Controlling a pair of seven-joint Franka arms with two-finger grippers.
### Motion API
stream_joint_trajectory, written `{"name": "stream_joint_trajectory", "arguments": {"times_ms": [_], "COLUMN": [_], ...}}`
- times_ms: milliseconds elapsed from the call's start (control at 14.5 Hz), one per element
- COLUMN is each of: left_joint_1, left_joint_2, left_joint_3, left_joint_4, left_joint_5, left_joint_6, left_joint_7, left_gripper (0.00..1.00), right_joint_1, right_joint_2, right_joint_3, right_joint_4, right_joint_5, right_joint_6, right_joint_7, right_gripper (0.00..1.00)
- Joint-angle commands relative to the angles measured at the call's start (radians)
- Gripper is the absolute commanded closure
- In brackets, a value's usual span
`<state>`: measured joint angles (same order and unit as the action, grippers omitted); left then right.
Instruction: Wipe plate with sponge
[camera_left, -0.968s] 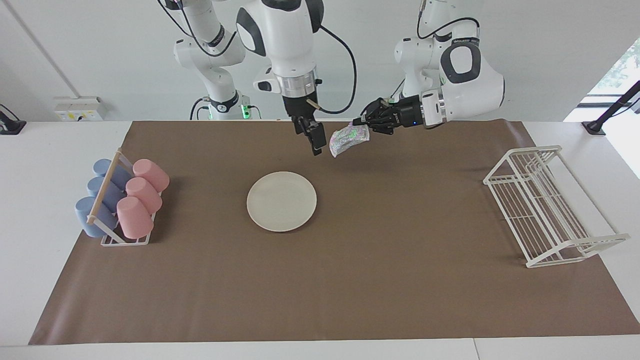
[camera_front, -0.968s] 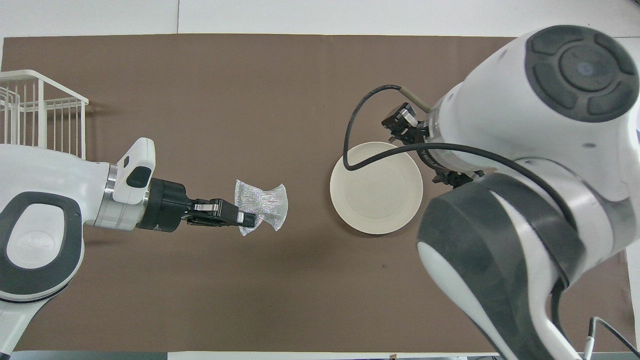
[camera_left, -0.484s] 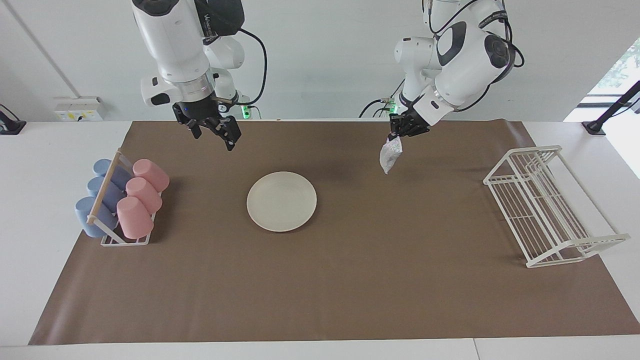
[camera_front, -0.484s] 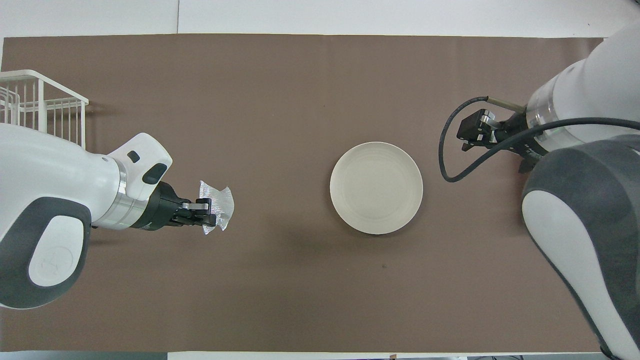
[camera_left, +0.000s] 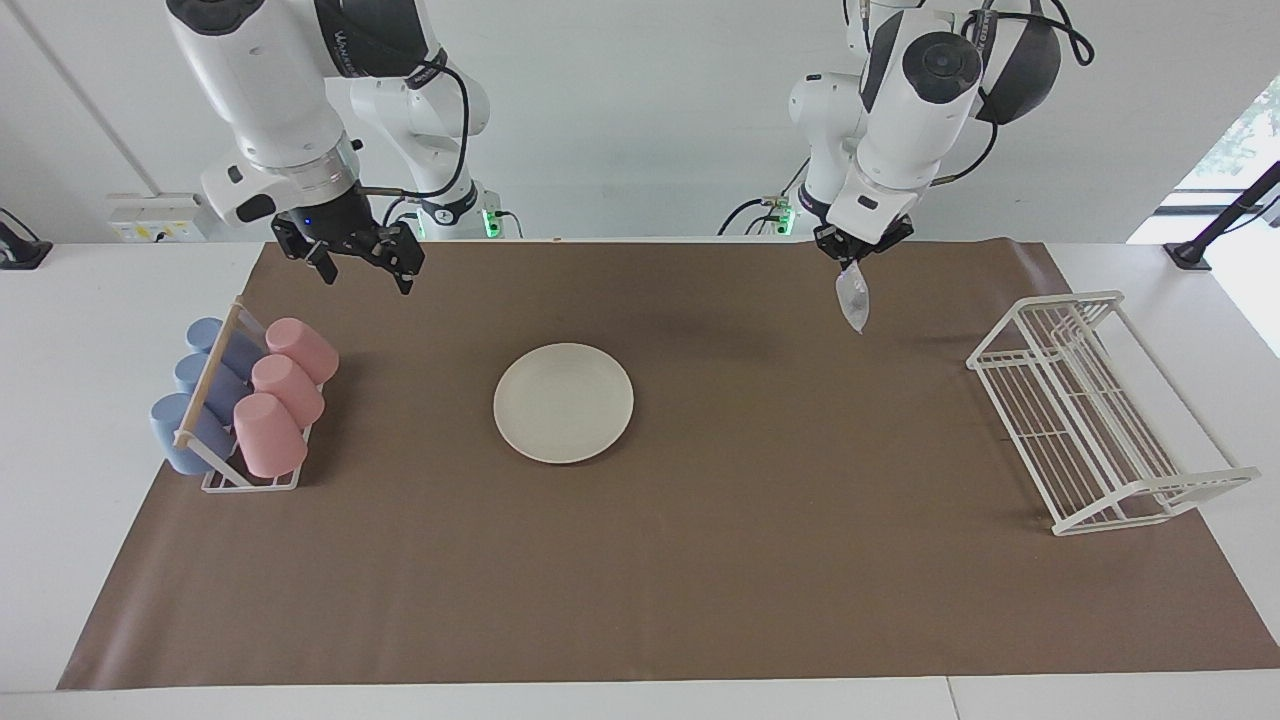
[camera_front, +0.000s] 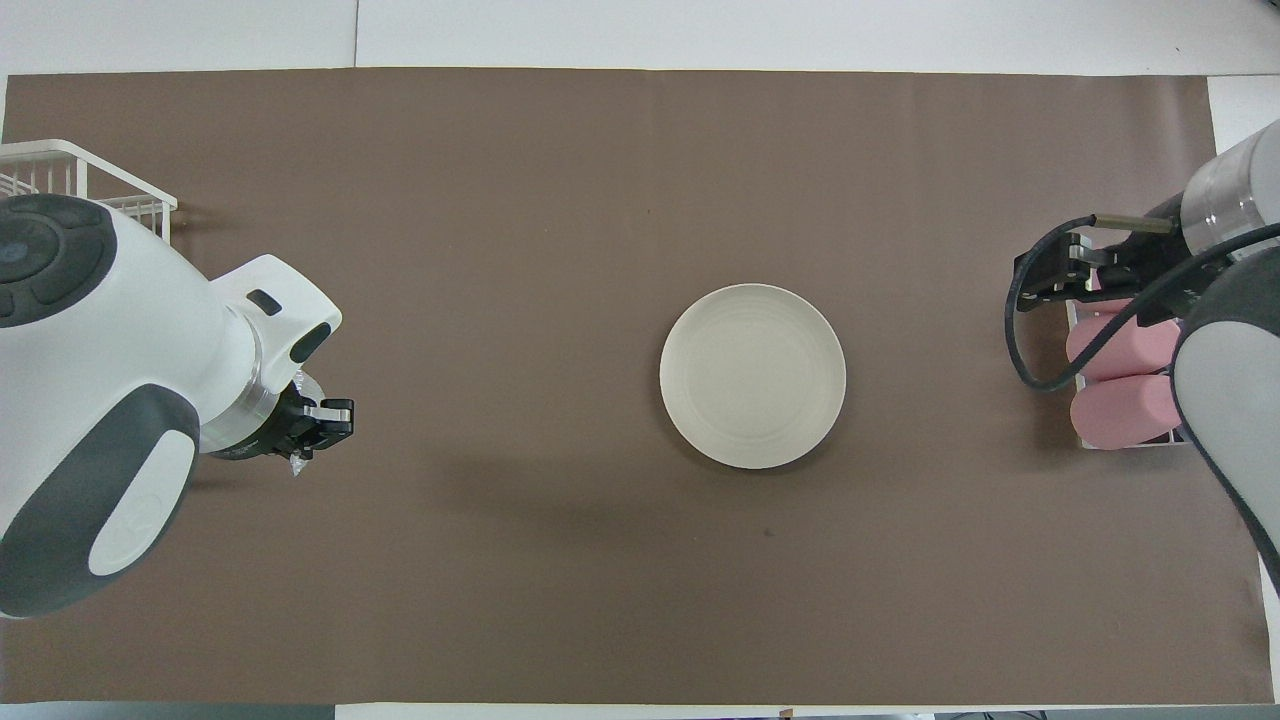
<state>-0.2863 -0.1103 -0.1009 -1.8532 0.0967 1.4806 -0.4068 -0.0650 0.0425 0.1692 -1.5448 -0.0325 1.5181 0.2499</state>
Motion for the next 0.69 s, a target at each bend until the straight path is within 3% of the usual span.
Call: {"name": "stream_joint_trajectory", "arguments": {"times_ms": [0,138,346,622], "left_joint_1": [-0.042,-0.063,-0.103,-0.116], "left_joint_2": [0.064,0.093,0.197,0.280], "left_joint_3": [-0.008,-0.008,-0.009,-0.008], "left_joint_4": [0.069,0.090,0.169,0.157], "left_joint_5": [0.165,0.269,0.498,0.765], "left_joint_6": [-0.115,-0.181,-0.313,-0.344], "left_joint_7": [-0.059,-0.079,-0.079,-0.079], "left_gripper": [1.00,1.00,1.00,1.00], "right_joint_1": [0.135,0.152,0.178,0.185], "right_joint_2": [-0.023,-0.023,-0.027,-0.050], "right_joint_3": [-0.169,-0.223,-0.231,-0.258], "right_joint_4": [-0.026,-0.026,-0.005,-0.030], "right_joint_5": [-0.001,-0.001,-0.001,-0.004], "right_joint_6": [0.004,-0.007,-0.013,-0.057], "right_joint_7": [-0.157,-0.214,-0.228,-0.242], "right_gripper": [0.00,0.00,0.00,0.00]}}
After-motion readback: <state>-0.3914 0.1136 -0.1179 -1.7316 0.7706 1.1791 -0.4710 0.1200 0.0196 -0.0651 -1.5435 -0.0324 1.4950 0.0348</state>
